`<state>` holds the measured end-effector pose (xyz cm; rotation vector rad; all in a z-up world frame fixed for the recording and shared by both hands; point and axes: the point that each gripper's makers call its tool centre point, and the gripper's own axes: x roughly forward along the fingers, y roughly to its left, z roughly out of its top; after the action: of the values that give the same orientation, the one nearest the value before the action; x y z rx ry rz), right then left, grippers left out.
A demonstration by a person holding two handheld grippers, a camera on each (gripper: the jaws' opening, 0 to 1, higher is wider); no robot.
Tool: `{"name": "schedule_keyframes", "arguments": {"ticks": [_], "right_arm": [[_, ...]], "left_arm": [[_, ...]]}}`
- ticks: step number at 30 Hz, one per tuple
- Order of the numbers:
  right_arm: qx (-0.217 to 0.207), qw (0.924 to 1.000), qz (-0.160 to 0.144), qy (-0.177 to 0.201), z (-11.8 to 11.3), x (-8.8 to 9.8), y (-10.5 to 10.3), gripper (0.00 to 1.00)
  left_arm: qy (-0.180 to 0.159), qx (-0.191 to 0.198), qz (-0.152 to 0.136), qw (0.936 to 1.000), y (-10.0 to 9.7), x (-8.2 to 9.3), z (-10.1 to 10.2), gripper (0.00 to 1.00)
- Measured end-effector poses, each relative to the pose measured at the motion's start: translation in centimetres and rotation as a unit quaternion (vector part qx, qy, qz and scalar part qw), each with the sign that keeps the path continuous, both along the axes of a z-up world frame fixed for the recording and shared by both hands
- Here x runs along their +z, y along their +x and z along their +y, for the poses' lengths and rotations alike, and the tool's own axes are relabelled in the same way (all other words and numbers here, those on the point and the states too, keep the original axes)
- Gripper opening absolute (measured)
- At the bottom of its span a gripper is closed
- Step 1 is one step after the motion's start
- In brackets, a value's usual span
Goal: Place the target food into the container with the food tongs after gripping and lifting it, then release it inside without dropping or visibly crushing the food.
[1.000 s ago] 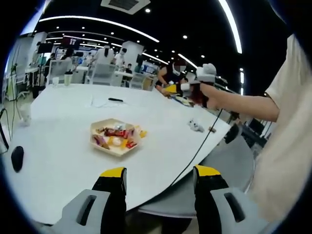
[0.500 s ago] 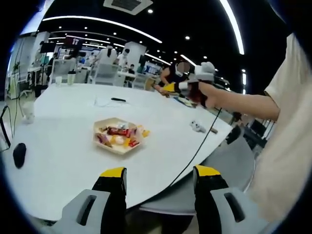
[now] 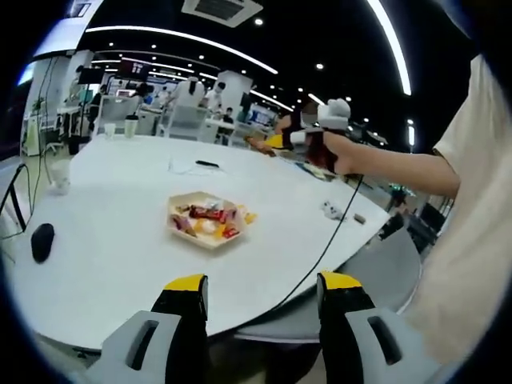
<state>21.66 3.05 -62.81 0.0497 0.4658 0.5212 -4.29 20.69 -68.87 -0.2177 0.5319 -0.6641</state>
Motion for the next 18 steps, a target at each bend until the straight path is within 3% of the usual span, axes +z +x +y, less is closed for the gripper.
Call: {"name": "schedule_keyframes", "arguments": {"ticks": [10, 18], "right_arm": [[0.030, 0.9995, -0.001, 0.002, 3.3, 0.3, 0.0, 0.22], [0.047, 0.9989, 0.002, -0.001, 4.7, -0.3, 0.2, 0.22]], "left_arm": [[-0.001, 0.020, 0.001, 0.9998, -0.6, -0.3, 1.2, 0.54], [-0.004, 0.032, 0.000, 0.9995, -0.9, -0.4, 1.7, 0.54]]}}
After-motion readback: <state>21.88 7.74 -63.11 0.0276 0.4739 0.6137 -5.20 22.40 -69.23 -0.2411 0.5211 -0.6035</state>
